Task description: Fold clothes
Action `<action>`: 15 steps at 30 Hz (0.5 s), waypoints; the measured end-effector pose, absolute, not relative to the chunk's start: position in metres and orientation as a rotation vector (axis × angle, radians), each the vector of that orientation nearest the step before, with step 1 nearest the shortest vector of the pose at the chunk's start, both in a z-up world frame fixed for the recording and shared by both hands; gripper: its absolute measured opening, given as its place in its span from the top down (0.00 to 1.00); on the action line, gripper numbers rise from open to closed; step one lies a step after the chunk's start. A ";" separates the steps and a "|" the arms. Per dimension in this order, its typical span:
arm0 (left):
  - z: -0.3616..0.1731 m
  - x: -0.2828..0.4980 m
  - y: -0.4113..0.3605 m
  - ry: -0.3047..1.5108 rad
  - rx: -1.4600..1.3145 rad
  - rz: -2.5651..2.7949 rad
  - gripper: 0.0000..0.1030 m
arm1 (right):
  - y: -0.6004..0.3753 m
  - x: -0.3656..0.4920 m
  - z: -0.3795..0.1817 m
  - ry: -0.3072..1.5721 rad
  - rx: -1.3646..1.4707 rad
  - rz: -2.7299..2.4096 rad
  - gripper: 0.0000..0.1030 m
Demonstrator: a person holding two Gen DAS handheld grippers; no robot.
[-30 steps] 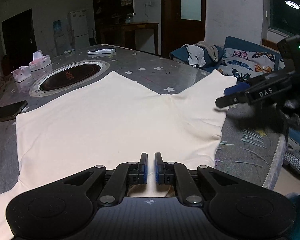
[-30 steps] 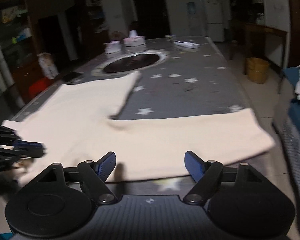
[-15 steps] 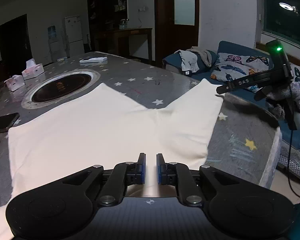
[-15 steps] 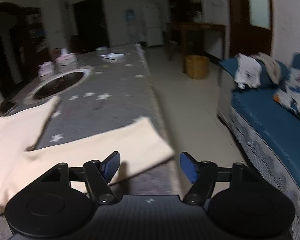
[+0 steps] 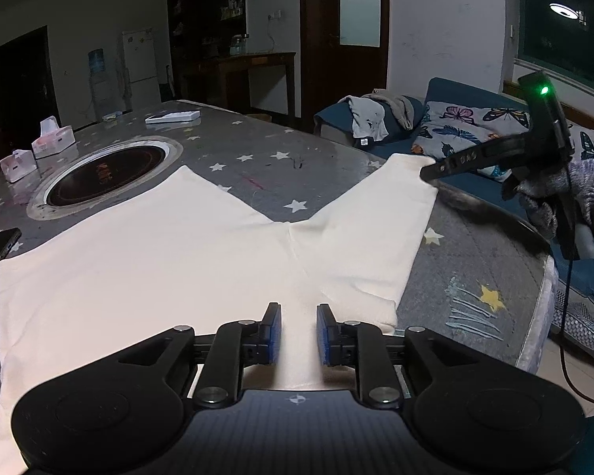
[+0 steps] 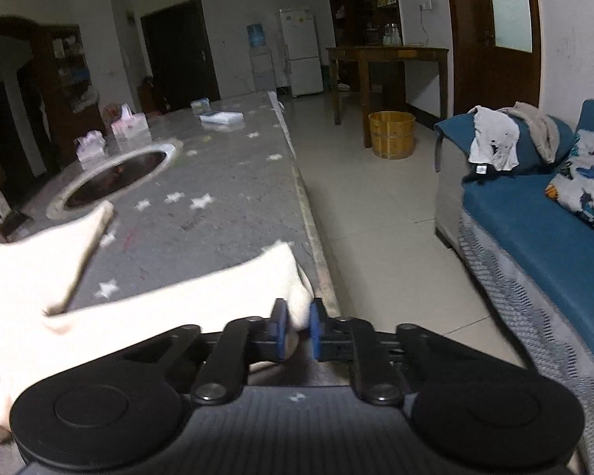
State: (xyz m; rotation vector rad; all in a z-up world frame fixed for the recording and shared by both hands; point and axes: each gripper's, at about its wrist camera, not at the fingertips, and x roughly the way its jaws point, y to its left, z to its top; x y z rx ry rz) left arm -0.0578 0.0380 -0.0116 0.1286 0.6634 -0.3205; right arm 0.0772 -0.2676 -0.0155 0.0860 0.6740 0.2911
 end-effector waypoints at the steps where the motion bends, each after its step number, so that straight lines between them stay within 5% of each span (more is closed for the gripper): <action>1: -0.012 -0.057 0.037 0.664 0.129 -0.321 0.76 | -0.269 0.076 -0.011 0.666 0.106 0.303 0.94; 15: -0.013 -0.059 0.031 0.613 0.128 -0.346 0.71 | -0.221 0.056 0.111 0.478 0.212 0.633 0.96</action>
